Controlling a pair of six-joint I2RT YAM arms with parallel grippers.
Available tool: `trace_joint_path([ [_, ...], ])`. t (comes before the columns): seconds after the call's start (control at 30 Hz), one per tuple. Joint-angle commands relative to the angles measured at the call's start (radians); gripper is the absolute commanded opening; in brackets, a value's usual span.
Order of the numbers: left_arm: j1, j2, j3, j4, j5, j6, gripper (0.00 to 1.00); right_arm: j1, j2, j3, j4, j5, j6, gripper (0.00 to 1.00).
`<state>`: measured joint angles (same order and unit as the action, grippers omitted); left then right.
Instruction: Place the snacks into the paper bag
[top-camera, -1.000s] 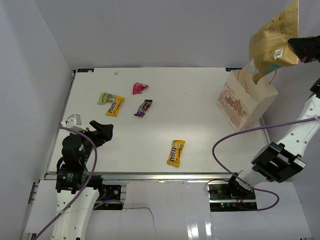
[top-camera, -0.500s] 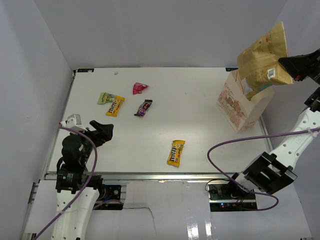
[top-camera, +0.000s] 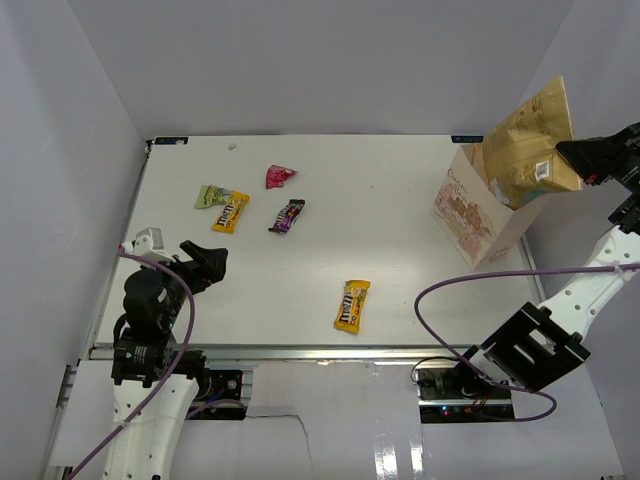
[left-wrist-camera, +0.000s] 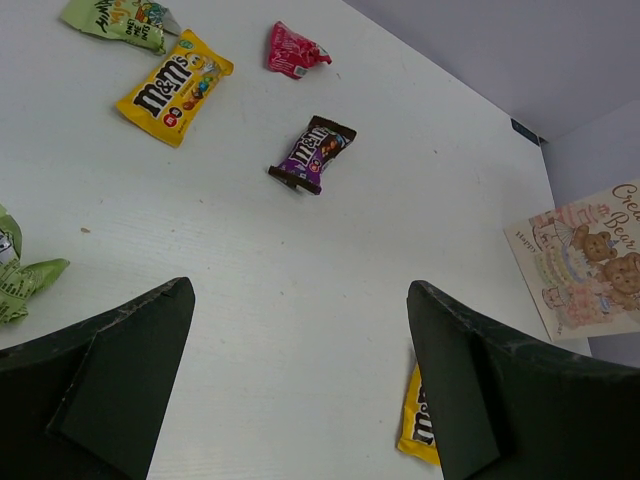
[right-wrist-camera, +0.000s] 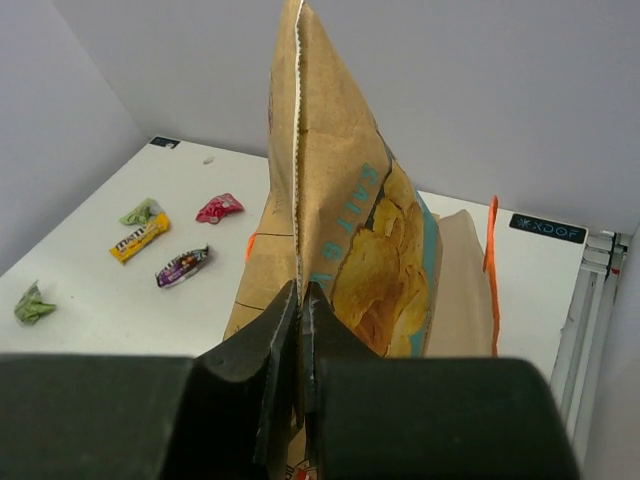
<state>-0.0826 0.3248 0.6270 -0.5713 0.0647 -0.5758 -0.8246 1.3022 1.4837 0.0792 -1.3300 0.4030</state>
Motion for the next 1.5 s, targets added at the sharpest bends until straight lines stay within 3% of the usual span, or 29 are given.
trace_joint_path([
  [0.0,0.000,0.011,-0.009,0.013,0.014,0.011,0.98,-0.005,-0.021,0.010,-0.183,0.055,-0.212,0.08],
  [0.4,0.001,0.023,-0.009,0.014,0.024,0.014,0.98,0.019,-0.032,-0.102,-0.458,0.192,-0.573,0.08],
  [0.53,0.001,0.031,-0.007,0.016,0.030,0.014,0.98,0.031,-0.037,-0.106,-0.489,0.215,-0.618,0.08],
  [0.63,0.000,0.034,-0.006,0.016,0.033,0.014,0.98,0.044,-0.031,-0.092,-0.499,0.225,-0.632,0.22],
  [0.67,0.000,0.036,-0.006,0.016,0.035,0.014,0.98,0.050,-0.030,-0.085,-0.513,0.238,-0.645,0.43],
  [0.73,0.001,0.036,-0.006,0.016,0.037,0.014,0.98,0.067,-0.027,-0.056,-0.536,0.250,-0.664,0.67],
  [0.87,0.000,0.048,-0.004,0.017,0.043,0.017,0.98,0.126,-0.014,0.087,-0.596,0.243,-0.737,0.90],
  [0.93,0.001,0.057,-0.003,0.019,0.053,0.019,0.98,0.157,-0.004,0.185,-0.604,0.221,-0.740,0.95],
  [1.03,0.000,0.083,0.002,0.019,0.070,0.024,0.98,0.293,0.006,0.306,-0.695,0.244,-0.828,0.98],
  [1.13,0.000,0.112,0.008,0.019,0.083,0.025,0.98,0.568,-0.010,0.329,-0.838,0.383,-0.998,0.97],
  [1.17,0.001,0.120,0.011,0.018,0.086,0.025,0.98,0.729,-0.021,0.291,-0.855,0.434,-1.029,0.96],
  [1.33,0.000,0.163,0.013,0.011,0.112,-0.048,0.98,1.259,0.006,0.083,-0.996,0.742,-1.162,0.95],
  [1.4,0.001,0.178,0.011,0.002,0.116,-0.087,0.98,1.347,0.054,-0.072,-0.978,0.831,-1.102,0.96],
  [1.43,0.001,0.197,0.014,-0.002,0.115,-0.125,0.97,1.372,0.069,-0.120,-0.908,0.915,-0.942,0.97],
  [1.47,0.001,0.206,0.016,-0.019,0.112,-0.145,0.97,1.404,0.086,-0.153,-0.901,0.919,-0.891,0.91],
])
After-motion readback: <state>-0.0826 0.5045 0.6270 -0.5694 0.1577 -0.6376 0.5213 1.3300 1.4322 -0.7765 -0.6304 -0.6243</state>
